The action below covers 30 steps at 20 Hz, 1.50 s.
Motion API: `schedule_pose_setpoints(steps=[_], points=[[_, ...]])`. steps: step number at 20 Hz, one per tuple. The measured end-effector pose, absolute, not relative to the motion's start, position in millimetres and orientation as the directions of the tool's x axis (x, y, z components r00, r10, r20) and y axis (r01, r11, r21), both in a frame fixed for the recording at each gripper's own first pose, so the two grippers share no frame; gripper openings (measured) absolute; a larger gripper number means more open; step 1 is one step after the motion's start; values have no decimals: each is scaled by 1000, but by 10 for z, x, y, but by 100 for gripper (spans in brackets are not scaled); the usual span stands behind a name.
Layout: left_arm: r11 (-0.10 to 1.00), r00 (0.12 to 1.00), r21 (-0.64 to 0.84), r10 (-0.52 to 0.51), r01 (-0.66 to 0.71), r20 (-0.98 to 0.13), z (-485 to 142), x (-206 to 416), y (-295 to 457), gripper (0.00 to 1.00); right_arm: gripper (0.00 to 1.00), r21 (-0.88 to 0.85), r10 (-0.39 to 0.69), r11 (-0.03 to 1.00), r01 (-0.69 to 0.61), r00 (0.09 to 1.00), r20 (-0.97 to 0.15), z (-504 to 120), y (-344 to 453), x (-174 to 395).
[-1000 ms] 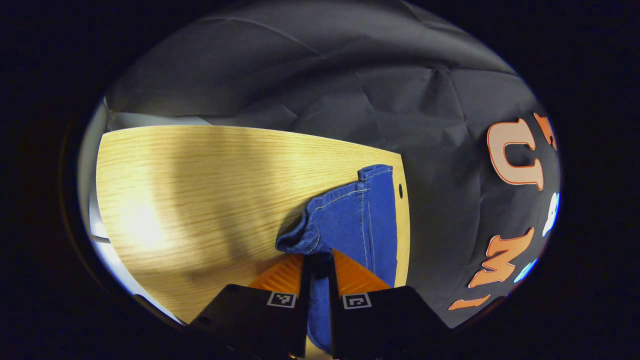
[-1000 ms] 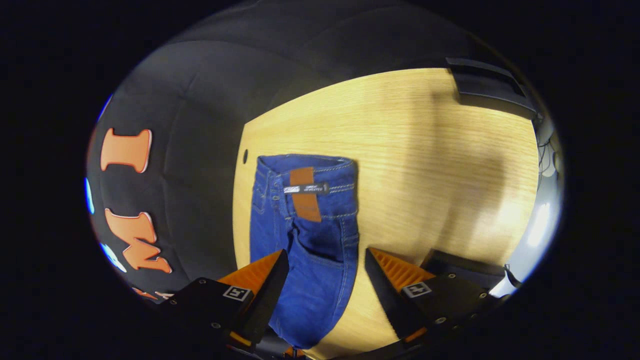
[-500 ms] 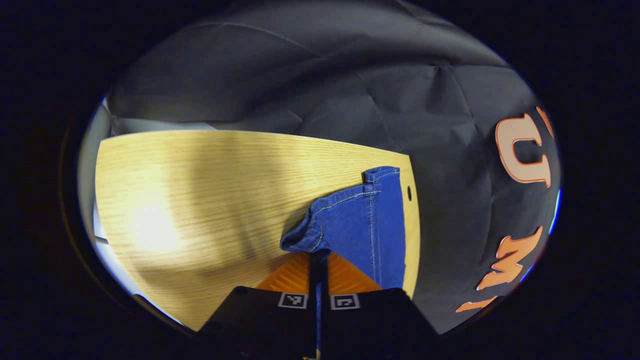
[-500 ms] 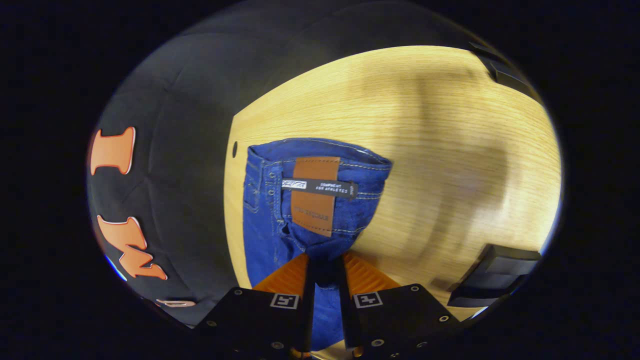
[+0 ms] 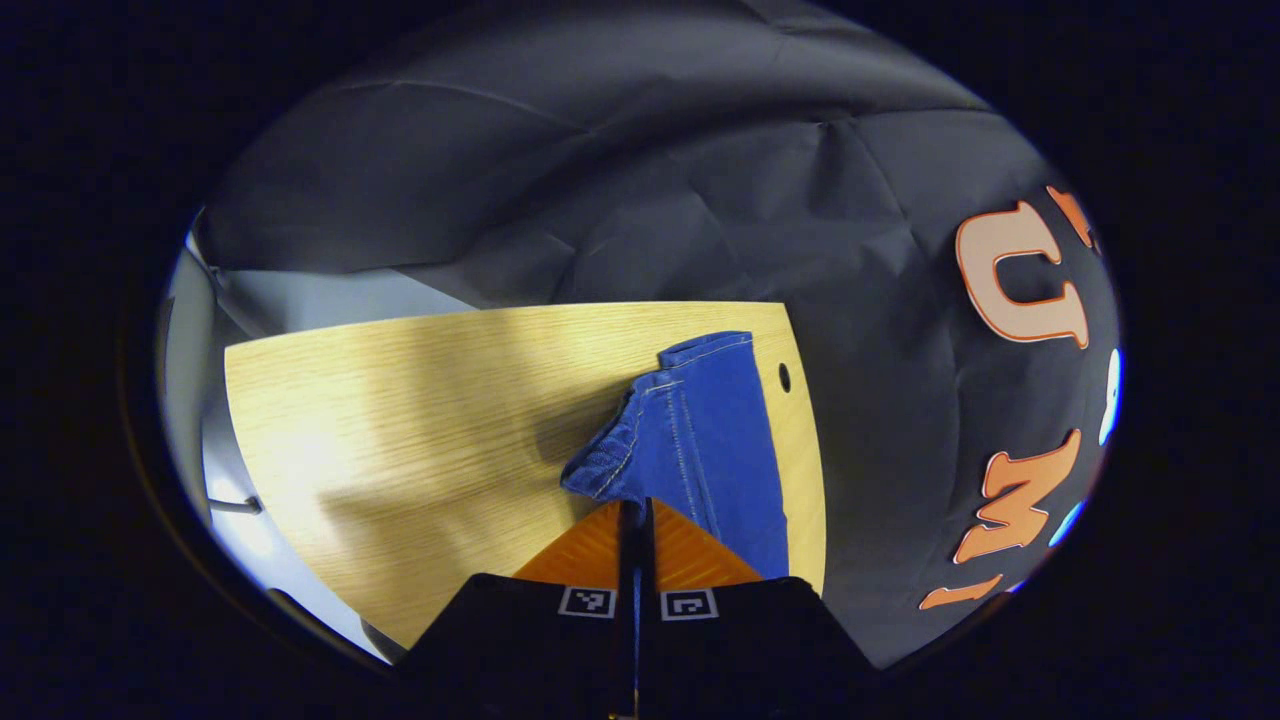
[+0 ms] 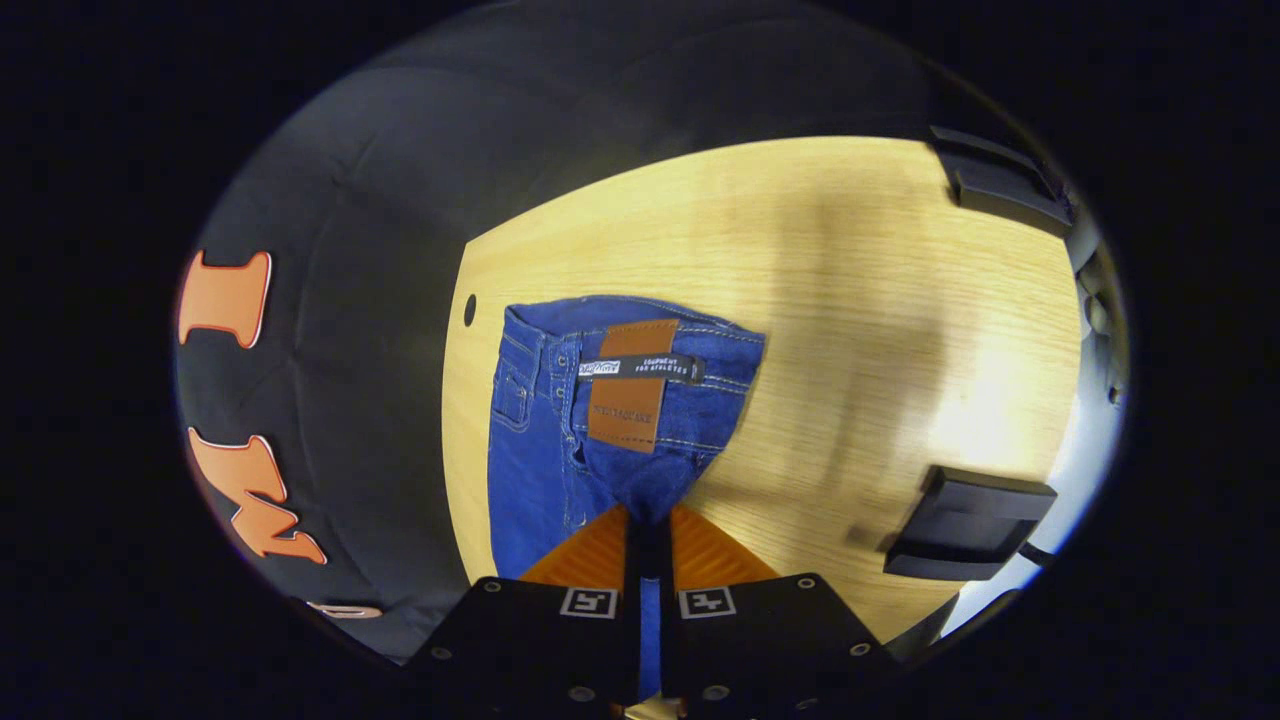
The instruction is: Grasp the waist and the cuffs of the jeans and fold them to make the two legs overlap; first hold the waist and fold one-third of the jeans toward the cuffs, then hold the cuffs and fold the remaining one-third in the same direction to finish folding.
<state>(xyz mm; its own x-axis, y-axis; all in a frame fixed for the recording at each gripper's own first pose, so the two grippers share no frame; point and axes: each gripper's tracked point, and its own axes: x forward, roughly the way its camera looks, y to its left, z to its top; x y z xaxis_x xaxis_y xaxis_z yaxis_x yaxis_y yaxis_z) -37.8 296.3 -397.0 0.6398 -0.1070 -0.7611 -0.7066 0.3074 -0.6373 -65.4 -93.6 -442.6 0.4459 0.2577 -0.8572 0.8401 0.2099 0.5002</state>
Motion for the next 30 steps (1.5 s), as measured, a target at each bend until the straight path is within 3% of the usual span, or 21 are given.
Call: schedule_pose_setpoints(steps=[3, 8, 16, 20, 26, 28, 30], points=[[346, 634, -631, -122, -694, -764, -3768, -212, 3006, 2, 8, 500, 247, 176, 848, 454, -856, -4231, -1039, -656], [290, 599, -623, -176, -727, -781, -3553, 269, 3139, 2, 8, 441, 231, 131, 888, 405, -885, -4039, -1067, -513], [375, 475, -526, -224, -764, -851, -3832, 1183, 3179, 2, 8, 347, 240, 209, 914, 296, -924, -3965, -932, 283], [440, 423, -473, -212, -763, -881, -4079, 1490, 3162, 2, 8, 319, 285, 224, 921, 251, -925, -4213, -861, 679], [627, 370, -380, -155, -680, -916, -4366, 2017, 3091, 2, 8, 305, 340, 288, 907, 201, -919, -4559, -682, 1215], [676, 382, -382, -158, -631, -911, -4256, 2070, 2995, 10, 9, 325, 345, 323, 889, 209, -915, -4567, -659, 1298], [714, 428, -384, -129, -586, -894, -4042, 2174, 2968, 27, 12, 408, 353, 325, 853, 291, -889, -4503, -659, 1469]])
